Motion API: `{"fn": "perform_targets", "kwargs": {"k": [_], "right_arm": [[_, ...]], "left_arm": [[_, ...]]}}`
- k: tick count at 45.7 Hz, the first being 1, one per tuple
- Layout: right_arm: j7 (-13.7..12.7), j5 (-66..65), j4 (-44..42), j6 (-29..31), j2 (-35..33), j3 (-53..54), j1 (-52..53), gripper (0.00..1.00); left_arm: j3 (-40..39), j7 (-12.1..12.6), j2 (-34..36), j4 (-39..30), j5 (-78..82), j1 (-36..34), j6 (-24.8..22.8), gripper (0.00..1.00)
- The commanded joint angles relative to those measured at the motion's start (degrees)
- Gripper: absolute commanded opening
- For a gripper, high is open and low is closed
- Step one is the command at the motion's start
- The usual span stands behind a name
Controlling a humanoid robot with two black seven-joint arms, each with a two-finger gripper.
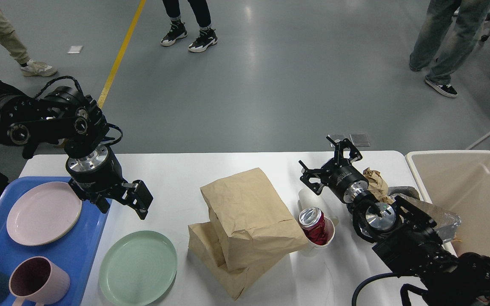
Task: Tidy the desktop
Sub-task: 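Move the left gripper down to the rim of the green plate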
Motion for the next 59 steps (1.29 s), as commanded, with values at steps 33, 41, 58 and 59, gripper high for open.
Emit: {"fn": "perform_targets", "kwargs": {"k": [33, 41, 58, 59], "right_arm": [[0.00, 0.00, 0.00, 0.00, -0.03, -0.03, 0.00, 1.00], [0.00, 0.00, 0.00, 0.00, -0.03, 0.06, 0.00, 1.00], [0.00, 0.00, 0.00, 0.00, -0.03, 0.06, 0.00, 1.00], [0.00, 0.00, 0.00, 0.00, -0.03, -0.03, 0.00, 1.00]], "left_arm": [[-2.06, 2.02, 0.35, 10.03, 1.29, 17.31, 10.45, 0.94], [-2.06, 2.02, 0.00, 10.12, 1.38, 19.25, 12.92, 0.94], [-2.15, 2.02, -1.49, 10.12, 1.56, 21.80, 17.14, 0.94], [-2.15, 2.02, -1.67, 10.12, 1.56, 22.06, 17.40, 0.94]]}}
